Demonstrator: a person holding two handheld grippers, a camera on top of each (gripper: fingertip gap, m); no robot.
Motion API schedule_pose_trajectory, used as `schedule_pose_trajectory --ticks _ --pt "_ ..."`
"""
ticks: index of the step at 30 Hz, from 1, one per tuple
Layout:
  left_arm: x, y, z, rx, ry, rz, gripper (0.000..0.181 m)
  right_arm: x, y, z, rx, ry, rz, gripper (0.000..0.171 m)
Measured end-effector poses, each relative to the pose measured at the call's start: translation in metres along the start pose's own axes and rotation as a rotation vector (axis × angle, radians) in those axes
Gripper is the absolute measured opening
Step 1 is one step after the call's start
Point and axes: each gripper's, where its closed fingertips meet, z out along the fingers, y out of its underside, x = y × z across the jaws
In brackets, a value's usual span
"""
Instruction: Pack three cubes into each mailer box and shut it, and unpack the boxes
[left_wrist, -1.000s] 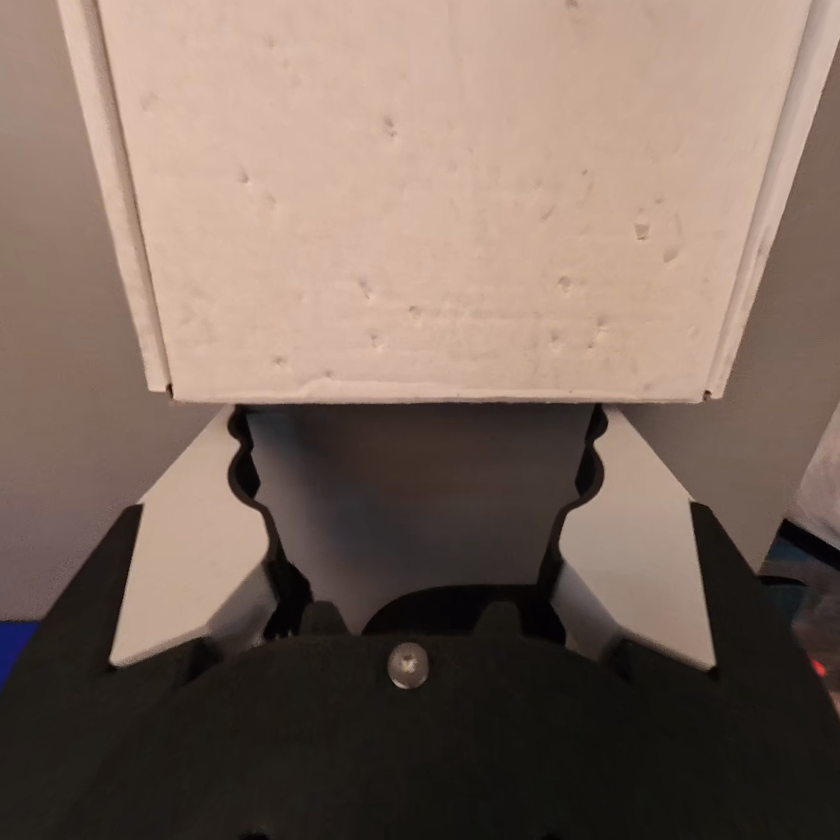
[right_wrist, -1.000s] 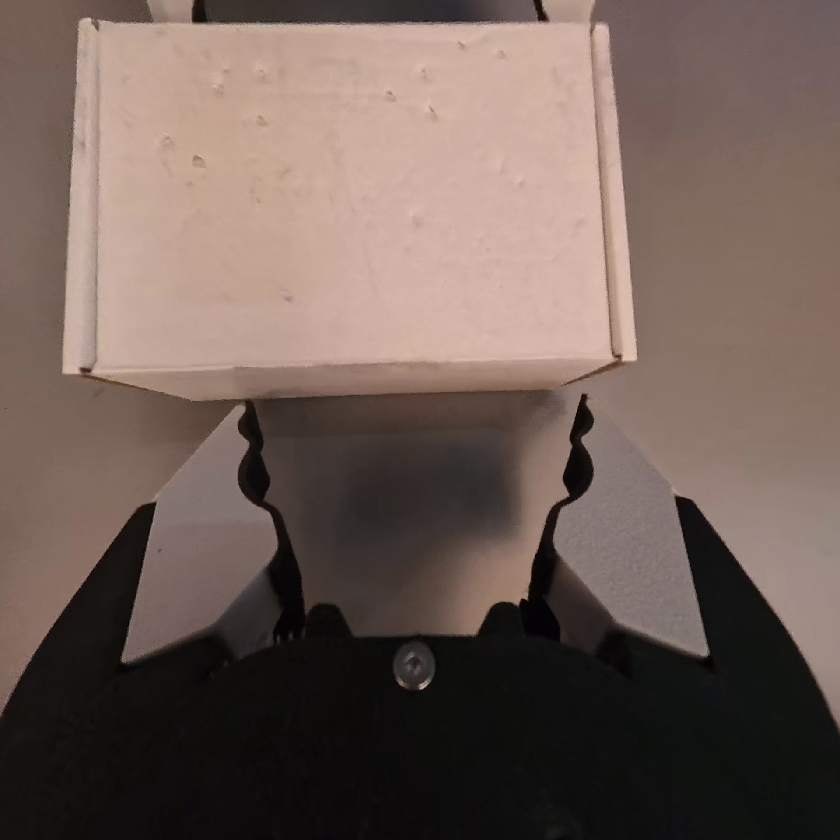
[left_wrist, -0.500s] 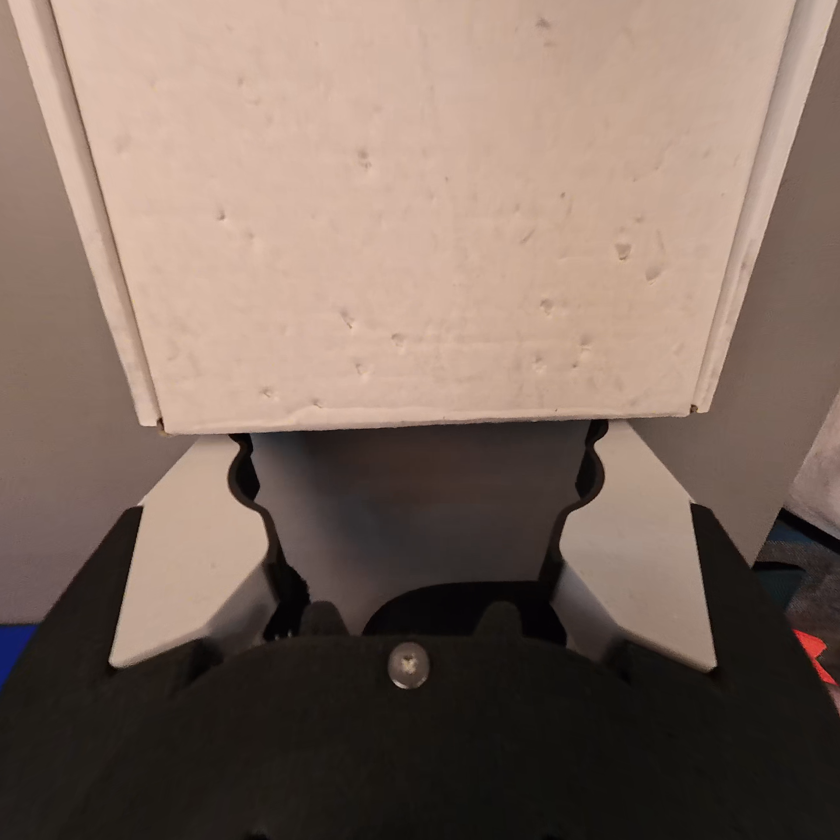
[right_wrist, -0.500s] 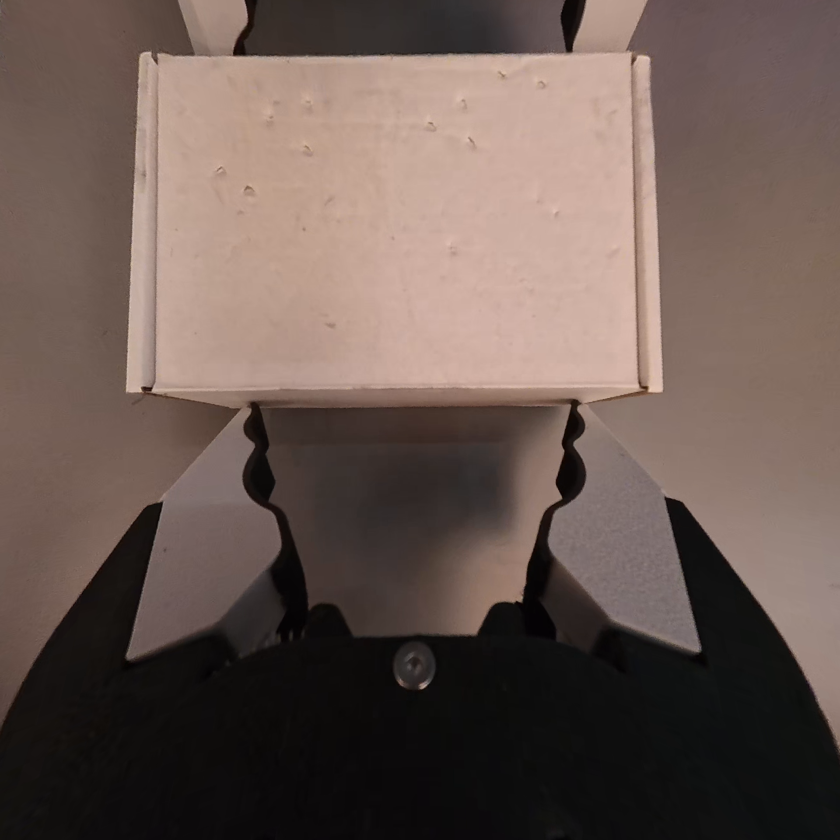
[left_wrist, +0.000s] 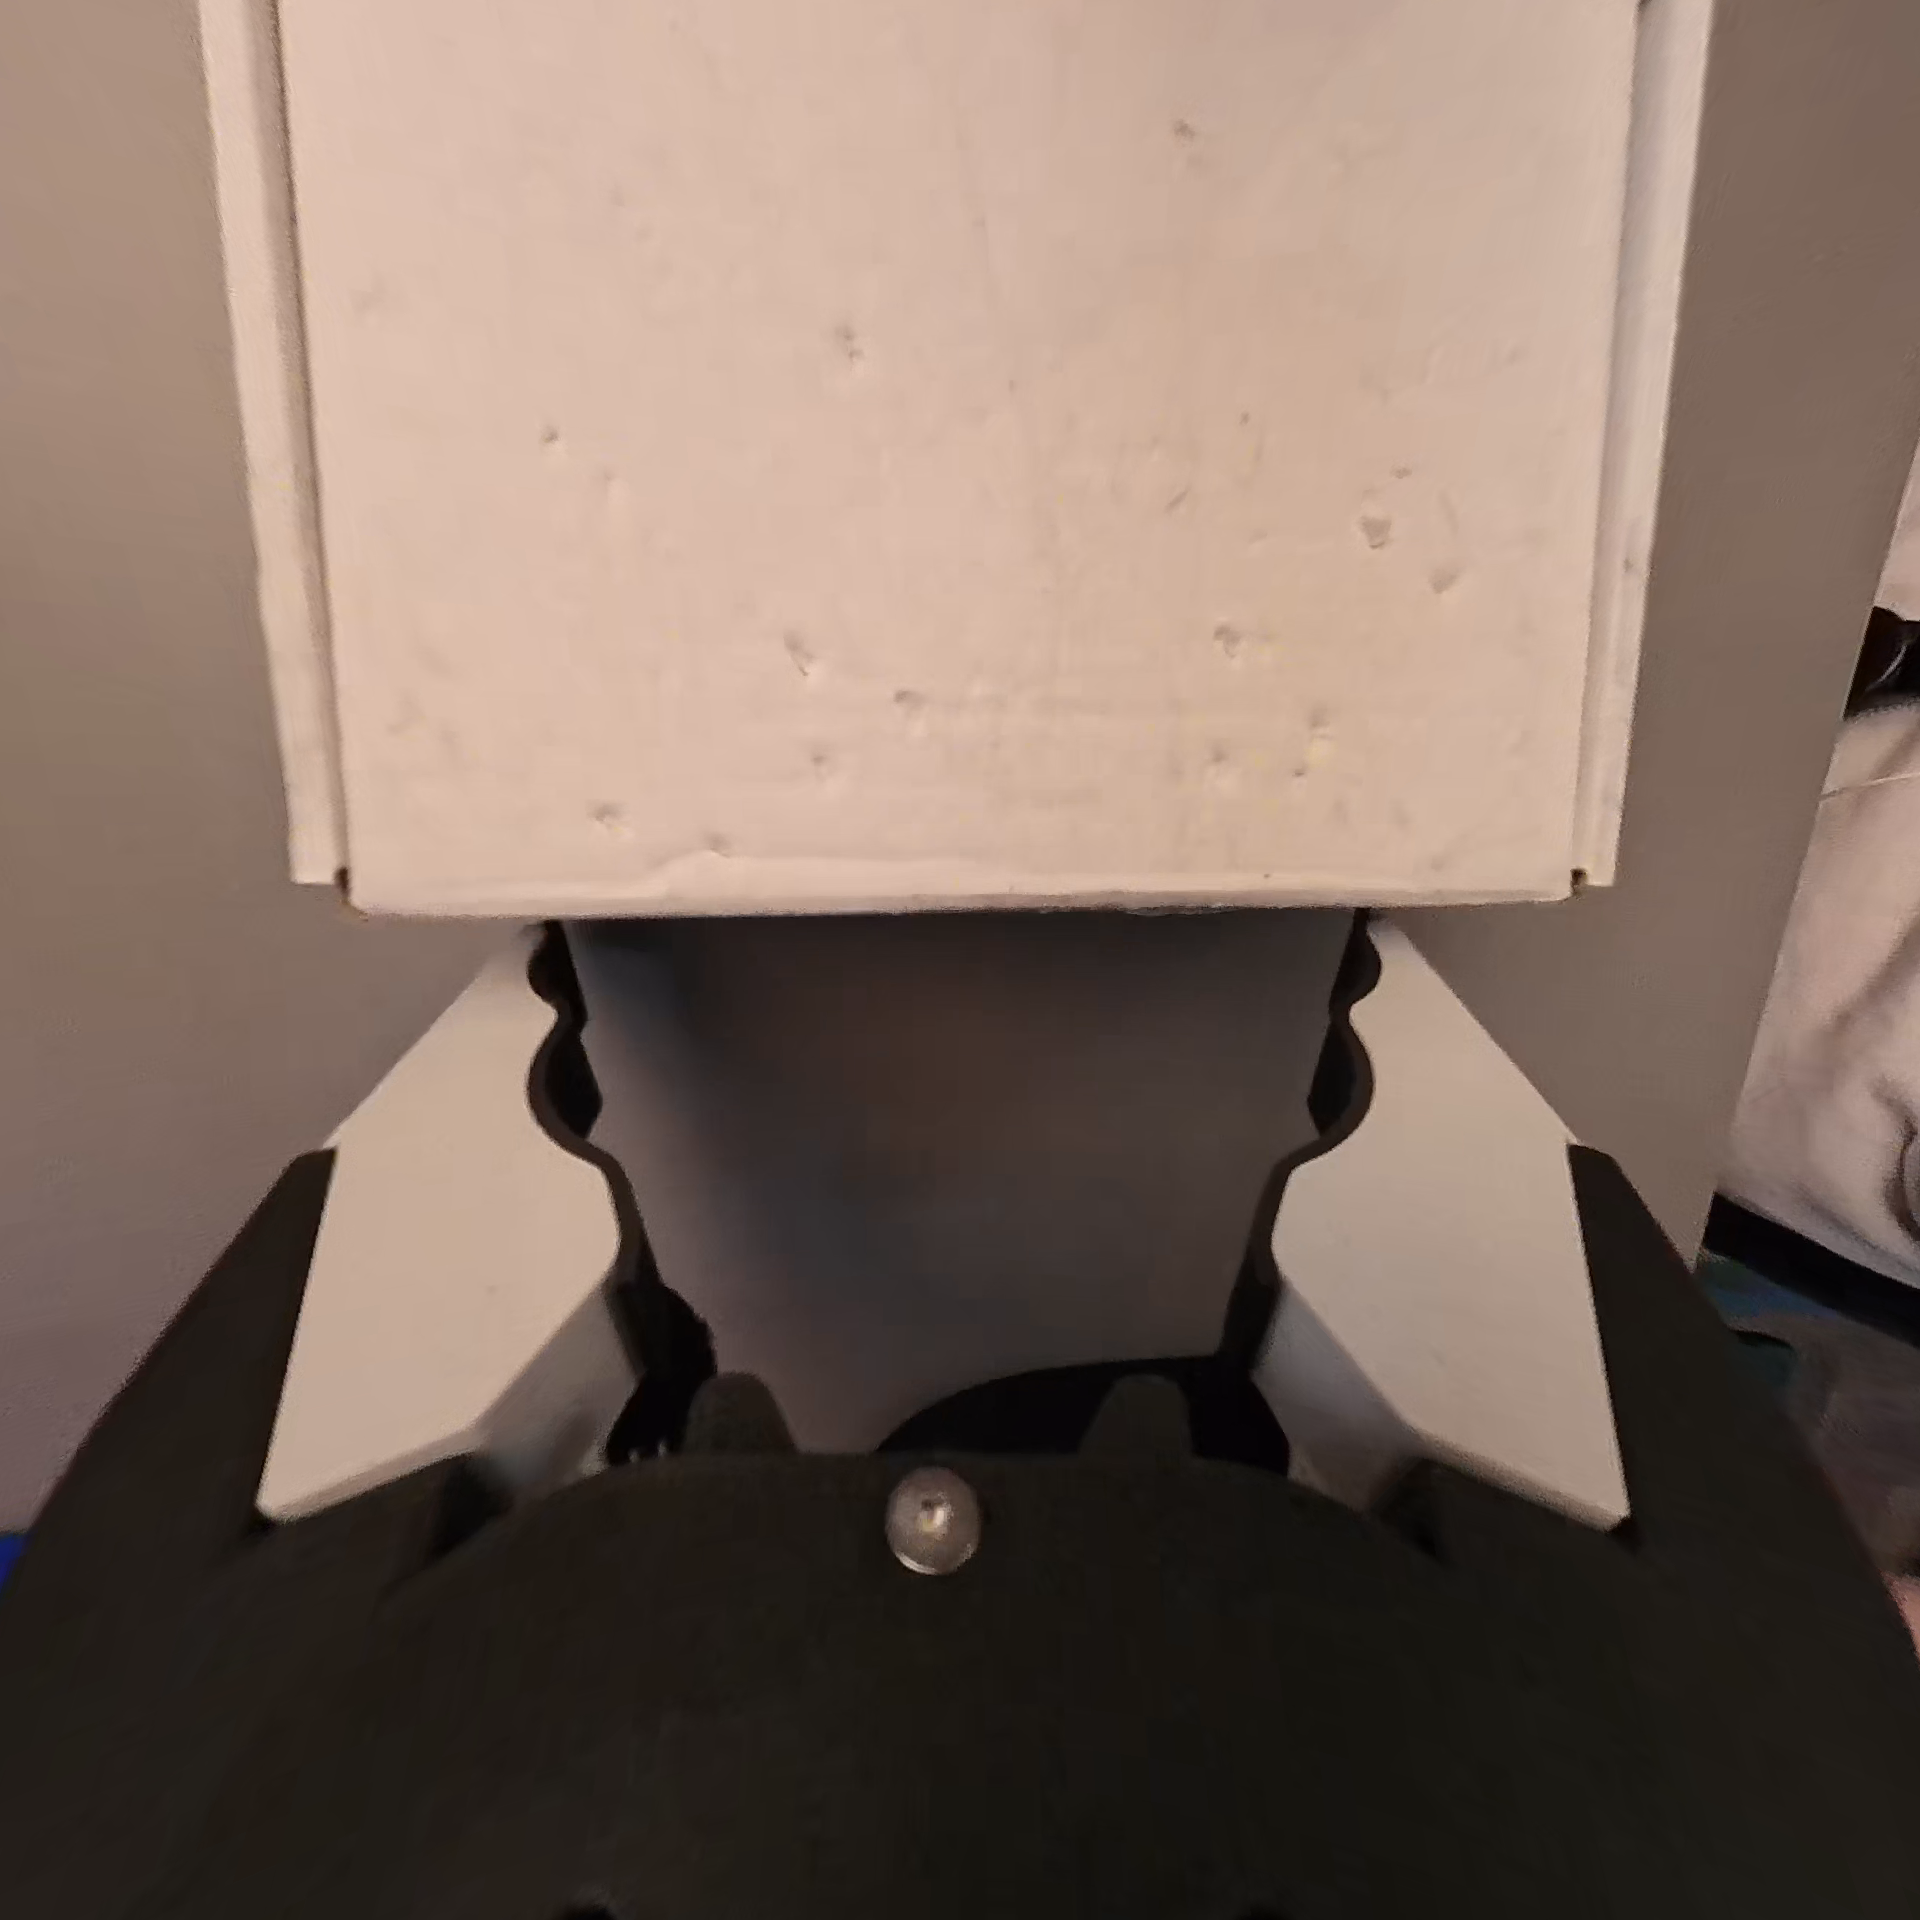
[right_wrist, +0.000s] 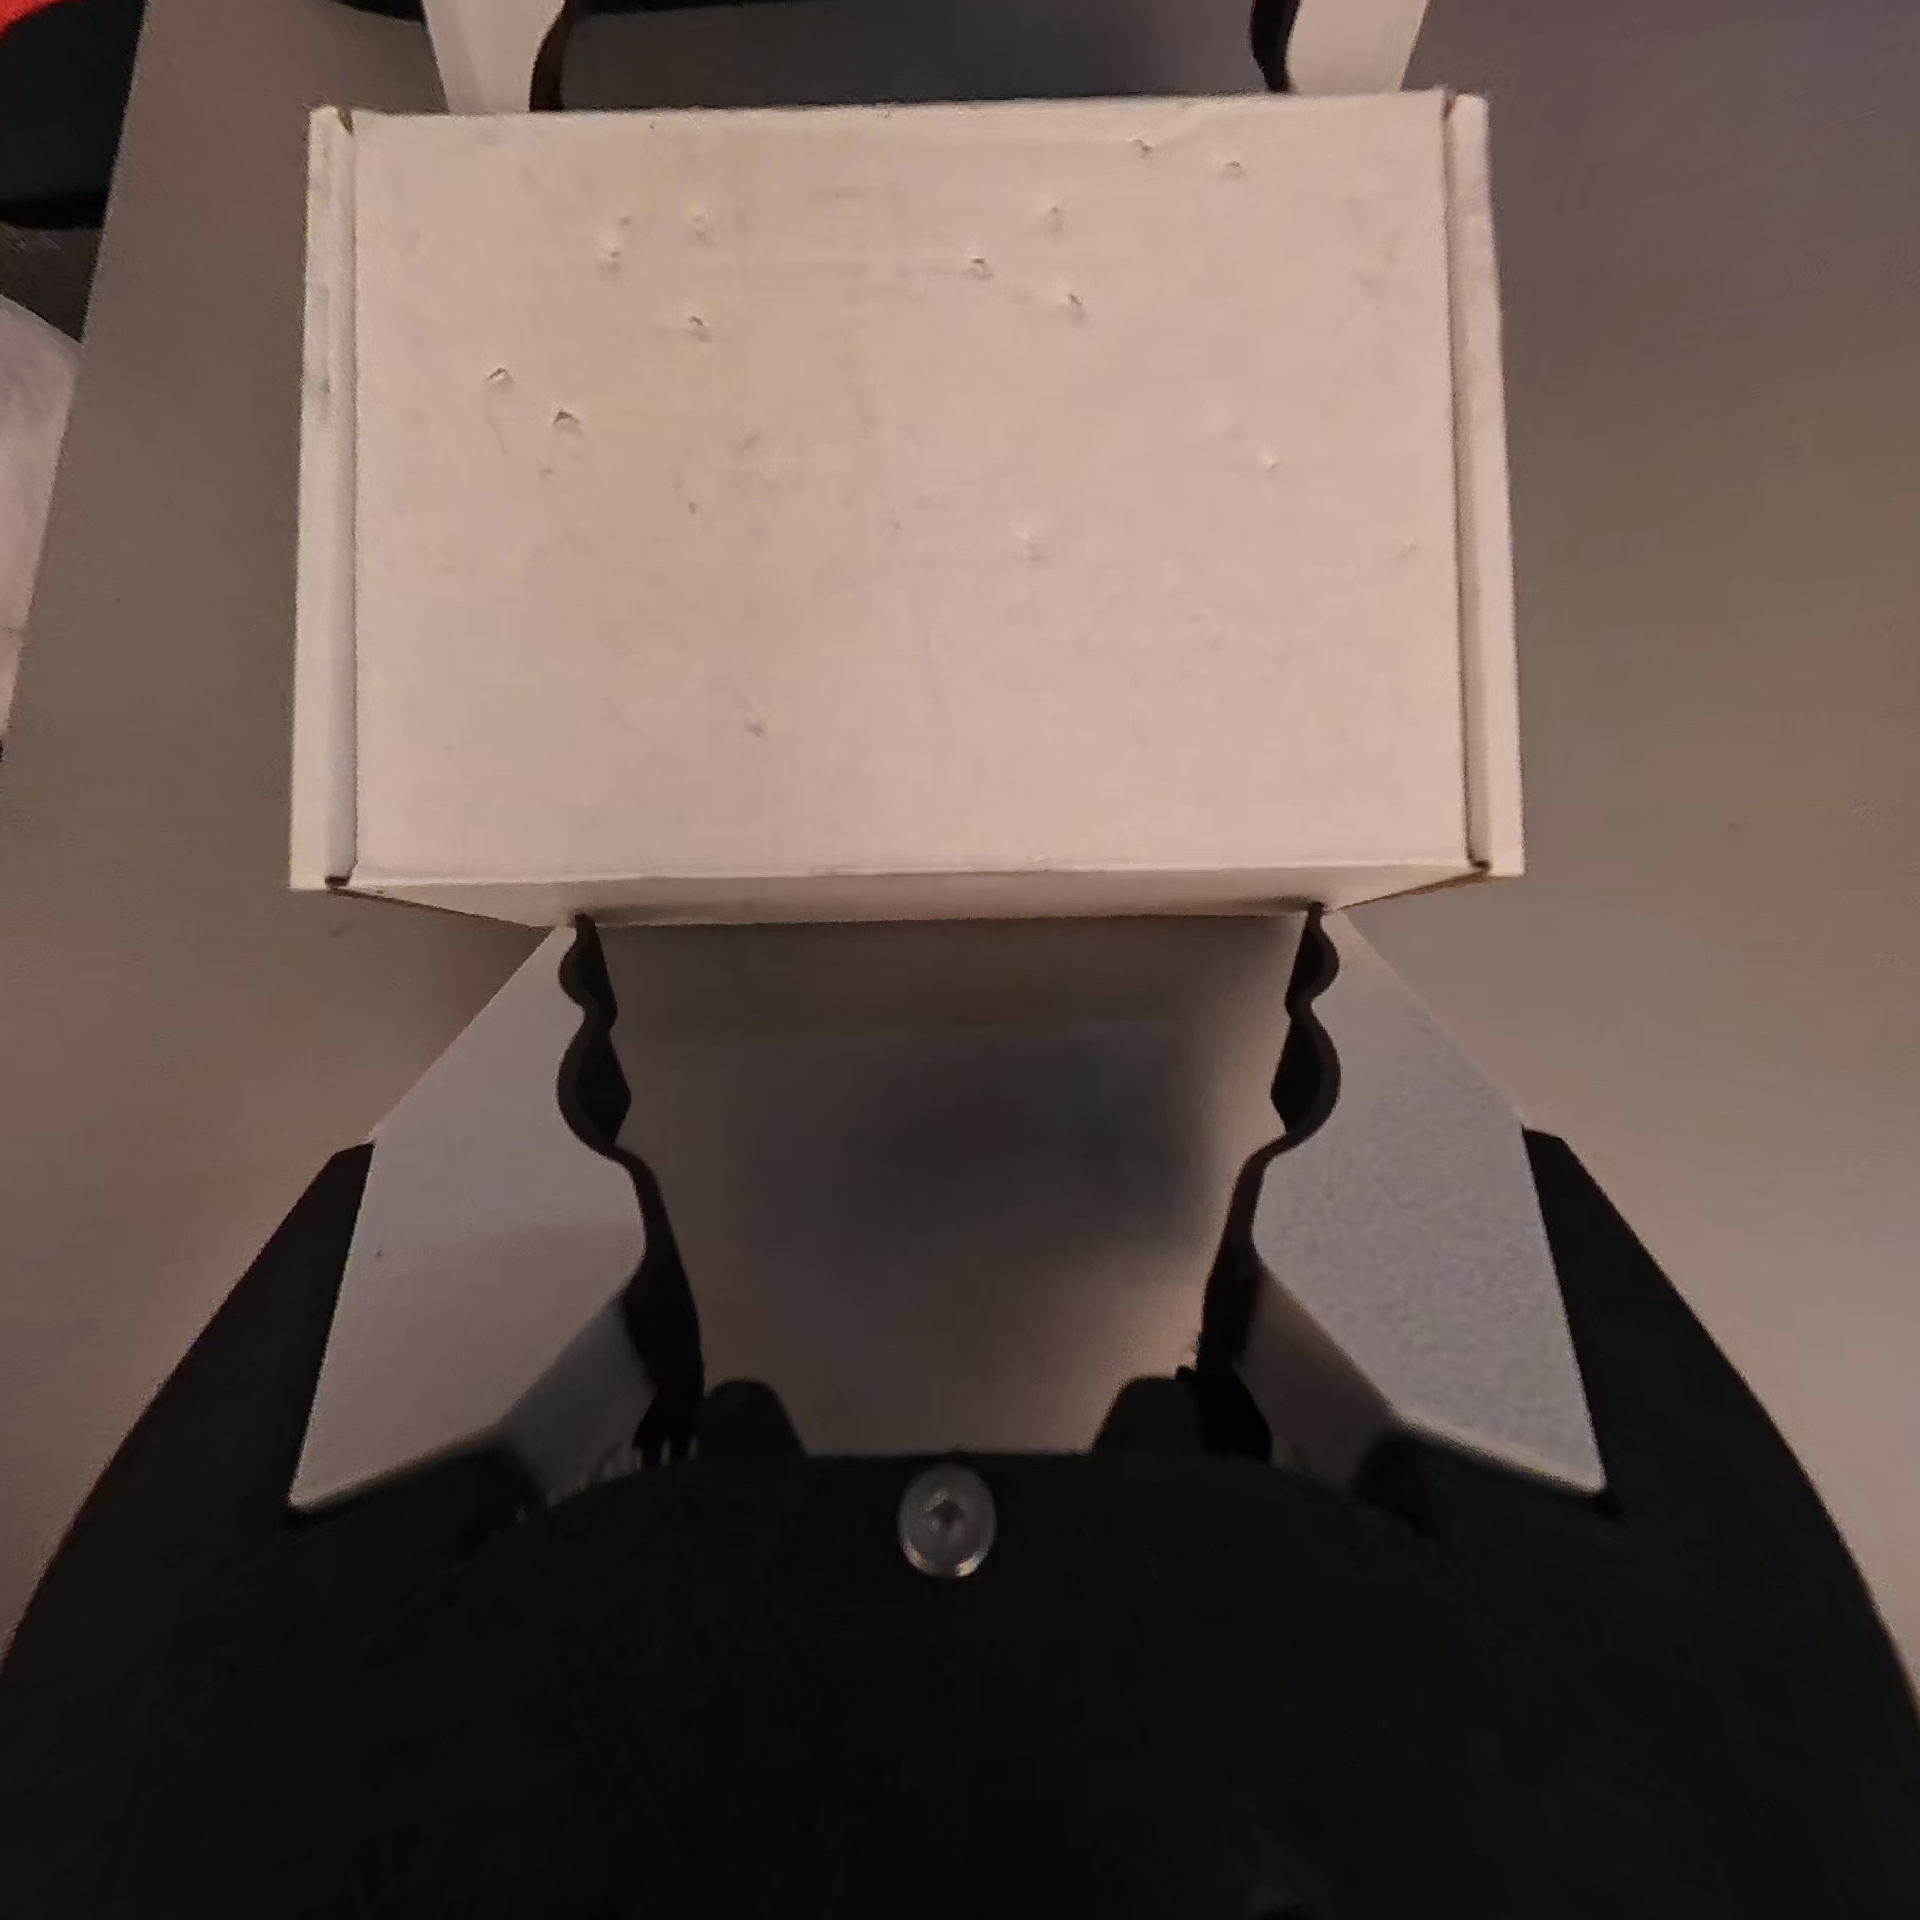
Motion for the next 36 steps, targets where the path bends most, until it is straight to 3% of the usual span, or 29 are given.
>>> schedule_pose_trajectory --ticks 19,21,36 --pt "0.0001 0.0041 0.0073 -0.08 -0.037 0.054 0.134 -0.0007 0.005 -0.0005 -0.137 0.086 -0.041 0.125" --pt "0.0002 0.0025 0.007 -0.061 -0.027 0.047 0.135 -0.0046 0.0094 -0.0008 -0.165 0.07 -0.021 0.118" --pt "-0.0015 0.0014 0.0076 -0.061 -0.039 0.038 0.134 -0.0035 0.0058 0.001 -0.076 0.028 -0.046 0.111"
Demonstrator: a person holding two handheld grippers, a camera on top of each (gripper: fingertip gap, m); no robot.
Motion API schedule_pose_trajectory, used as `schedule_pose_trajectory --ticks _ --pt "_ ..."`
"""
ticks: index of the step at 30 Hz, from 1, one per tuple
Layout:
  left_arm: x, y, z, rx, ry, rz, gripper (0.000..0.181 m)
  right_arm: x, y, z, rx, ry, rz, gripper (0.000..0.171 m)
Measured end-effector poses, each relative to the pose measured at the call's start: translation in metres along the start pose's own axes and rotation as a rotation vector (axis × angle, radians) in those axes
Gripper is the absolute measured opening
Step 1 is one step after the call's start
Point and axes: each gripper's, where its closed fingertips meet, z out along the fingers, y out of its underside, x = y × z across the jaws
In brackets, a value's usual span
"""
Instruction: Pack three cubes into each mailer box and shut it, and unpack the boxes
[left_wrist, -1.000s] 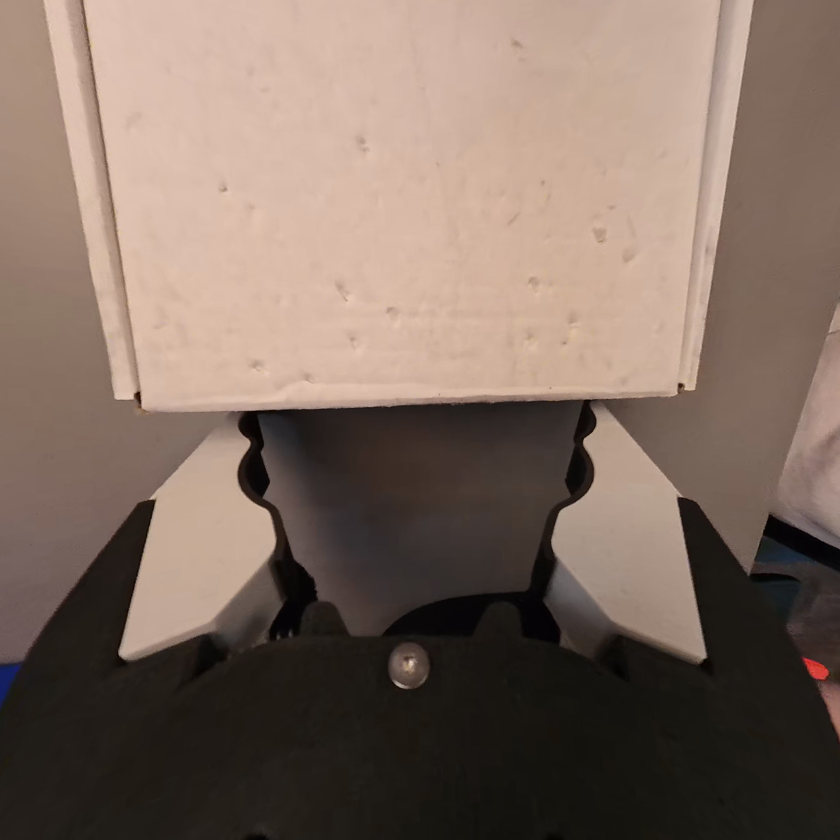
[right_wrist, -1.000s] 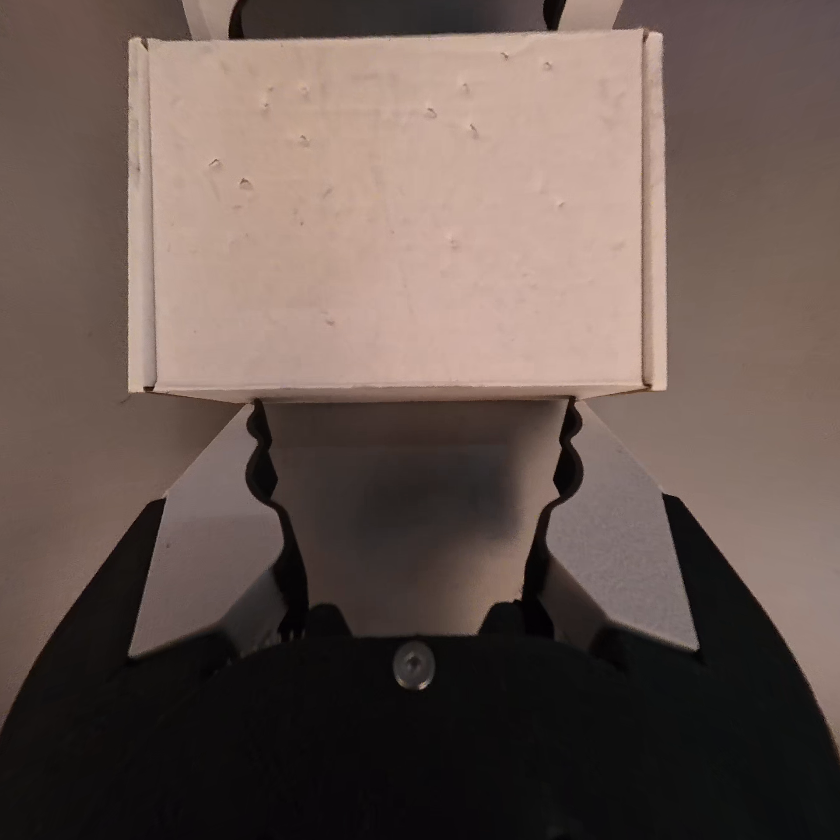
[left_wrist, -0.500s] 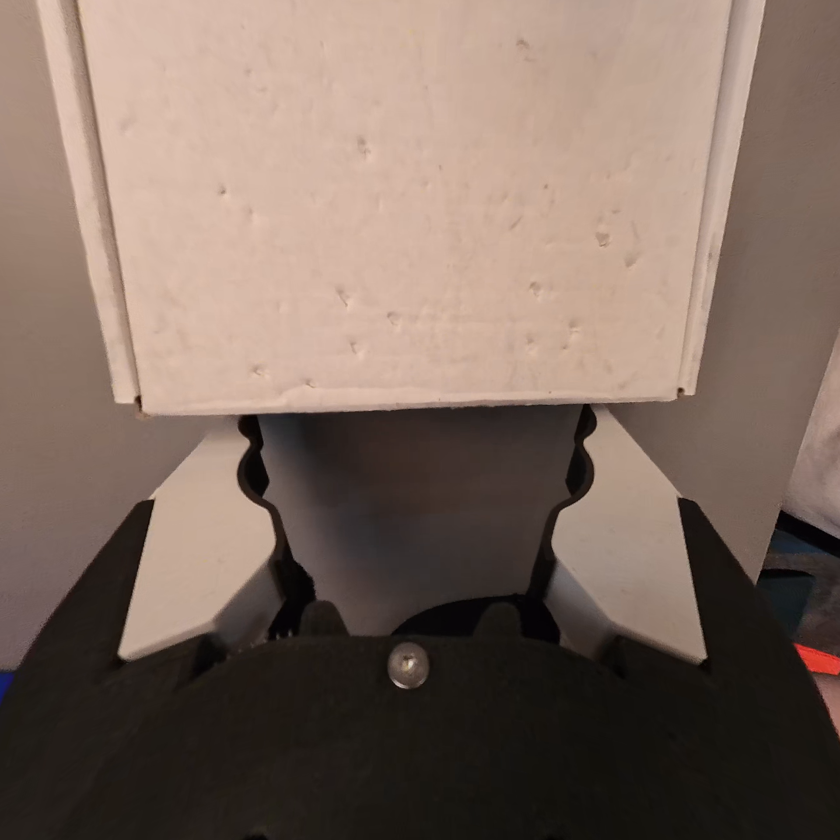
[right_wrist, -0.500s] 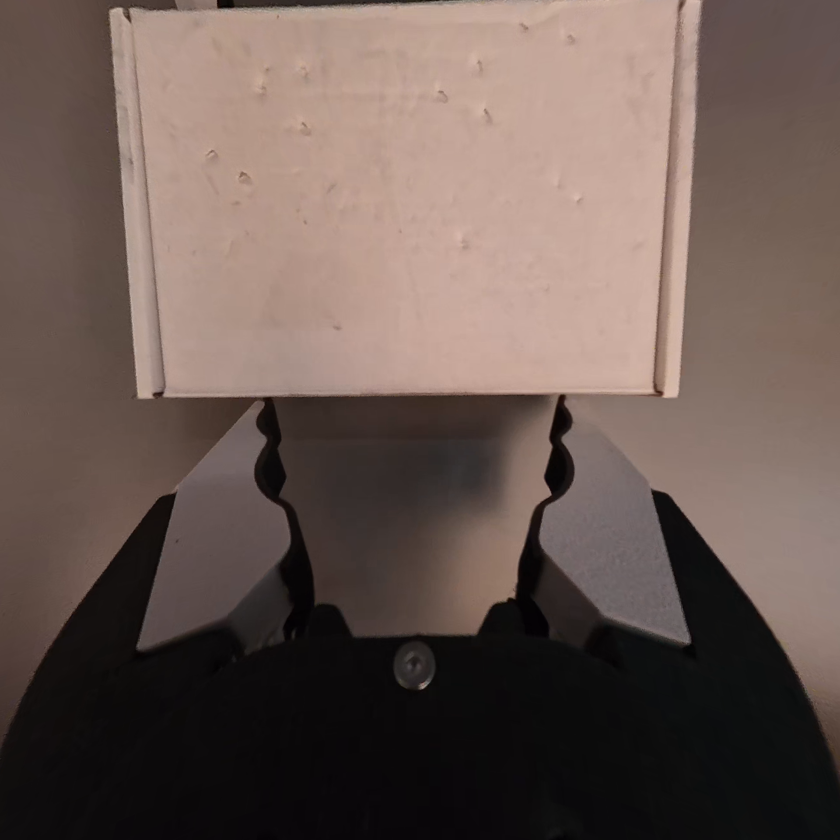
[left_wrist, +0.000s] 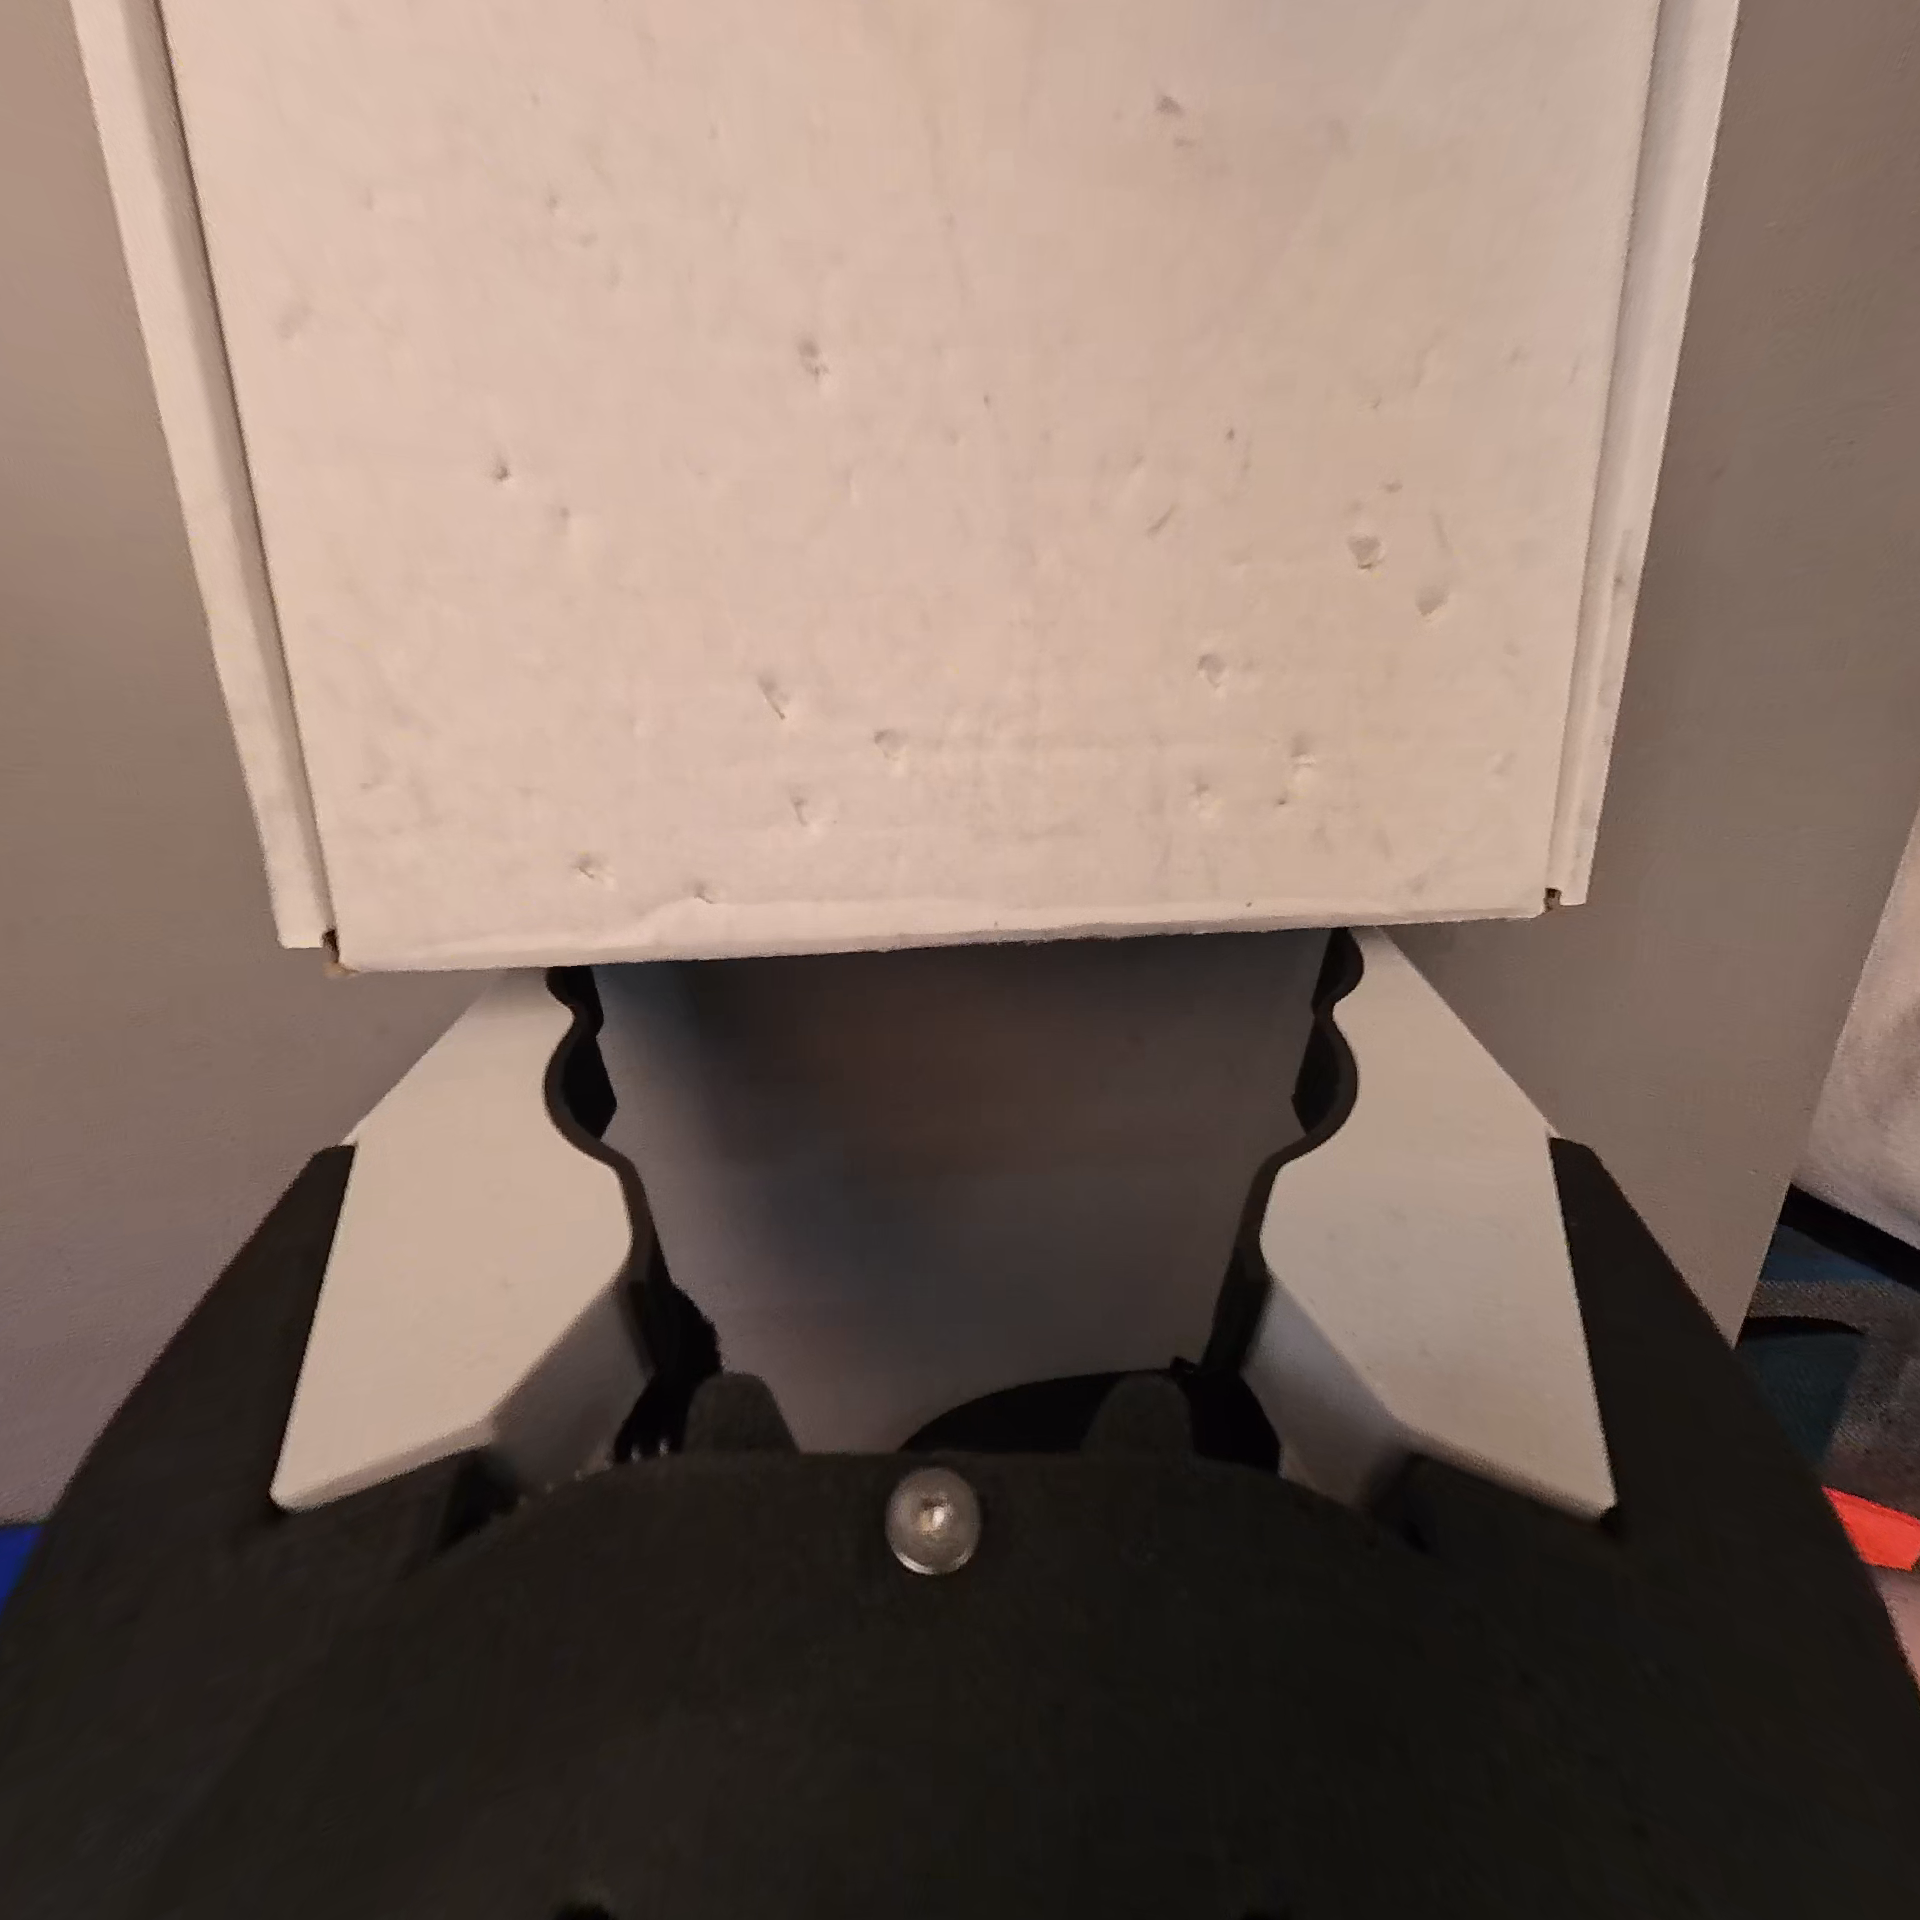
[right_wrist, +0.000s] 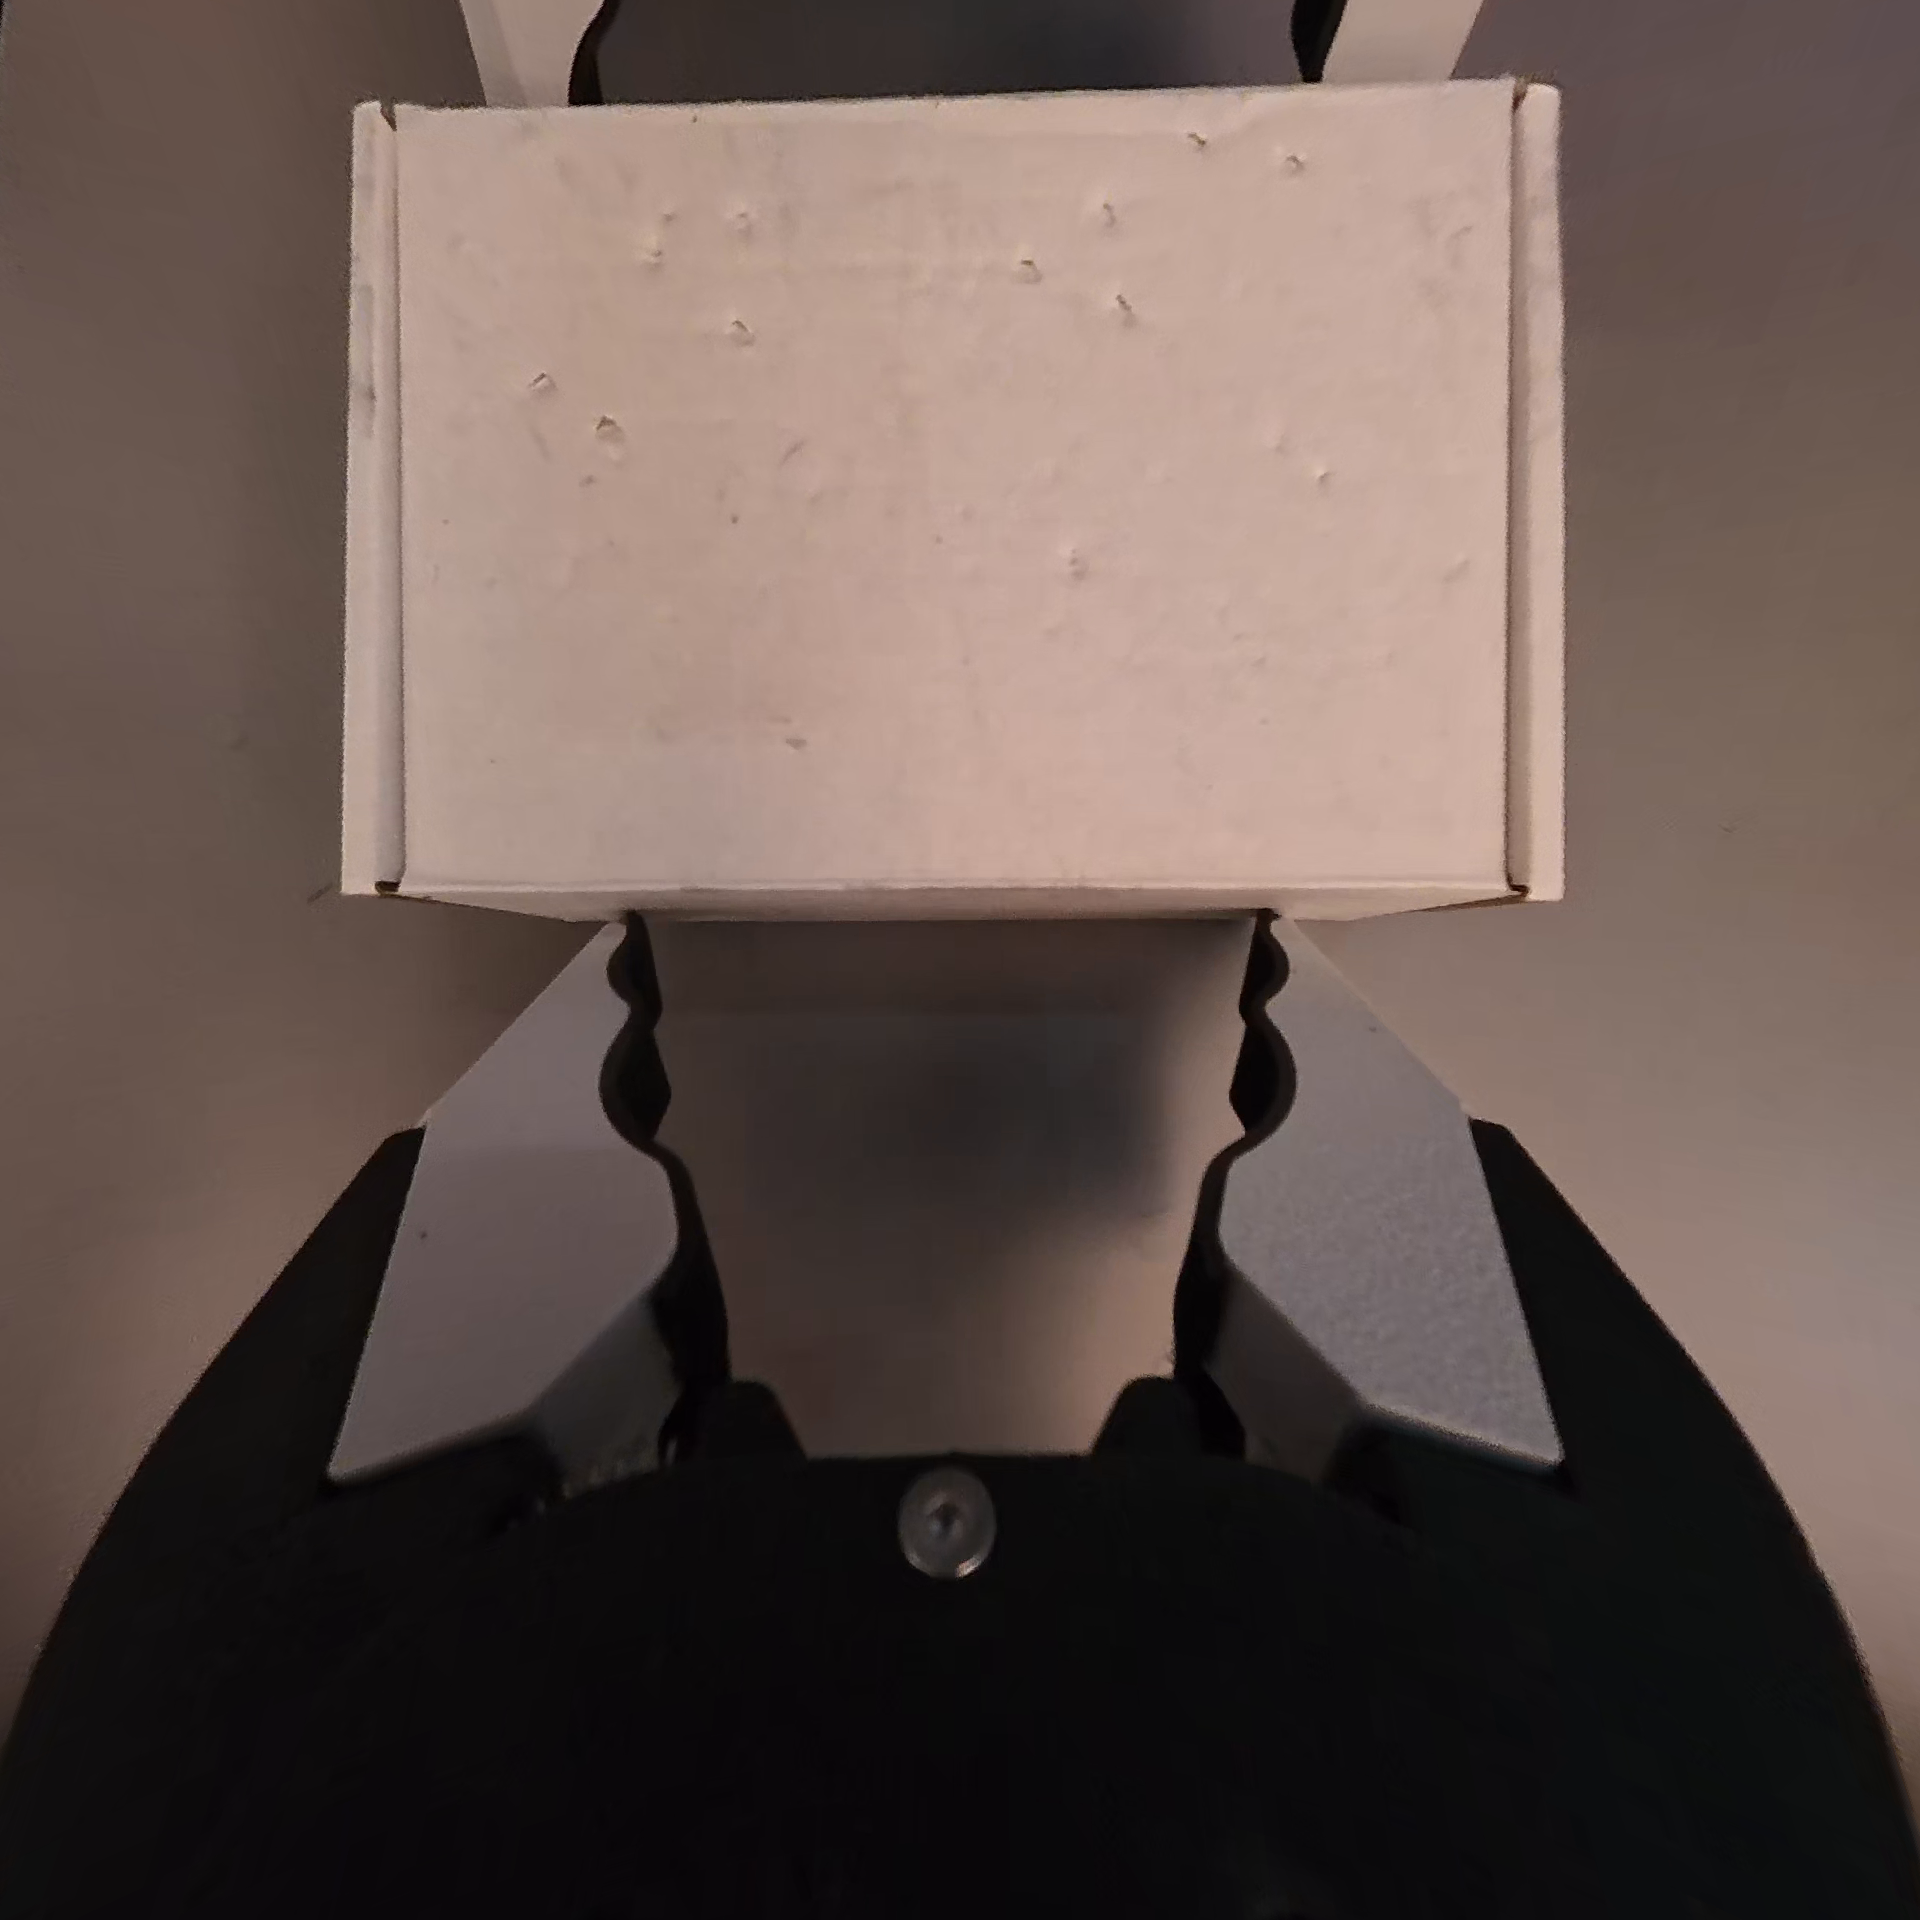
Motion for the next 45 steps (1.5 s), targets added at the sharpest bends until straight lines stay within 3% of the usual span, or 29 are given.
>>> schedule_pose_trajectory --ticks 12,15,19,23,28,32,36,41,45 --pt "-0.006 0.006 -0.002 0.0 -0.022 -0.02 0.132 0.007 0.008 -0.012 -0.021 0.04 0.067 0.118" --pt "-0.007 0.01 -0.007 0.006 -0.023 -0.029 0.129 0.01 -0.003 -0.025 0.055 0.052 0.093 0.12" --pt "0.002 0.007 -0.008 0.016 0.023 -0.031 0.123 0.007 -0.029 -0.038 0.166 0.051 0.134 0.136" --pt "0.004 0.003 -0.003 -0.008 0.007 -0.047 0.127 0.008 -0.035 -0.04 0.106 0.121 0.186 0.138" --pt "0.001 -0.028 0.008 0.053 -0.011 -0.169 0.146 0.041 -0.014 -0.063 0.035 0.38 0.474 0.14" --pt "-0.008 -0.032 0.006 0.052 -0.084 -0.198 0.158 0.03 -0.014 -0.064 0.13 0.37 0.825 0.145" --pt "-0.022 -0.034 -0.024 0.172 -0.14 -0.163 0.157 0.022 -0.033 -0.055 0.185 0.419 0.975 0.145" --pt "-0.042 -0.054 -0.063 0.386 -0.32 -0.046 0.147 0.03 -0.037 -0.03 -0.008 0.53 1.053 0.147" --pt "-0.047 -0.052 -0.071 0.392 -0.415 0.011 0.139 0.028 -0.022 -0.014 -0.134 0.506 1.143 0.15"
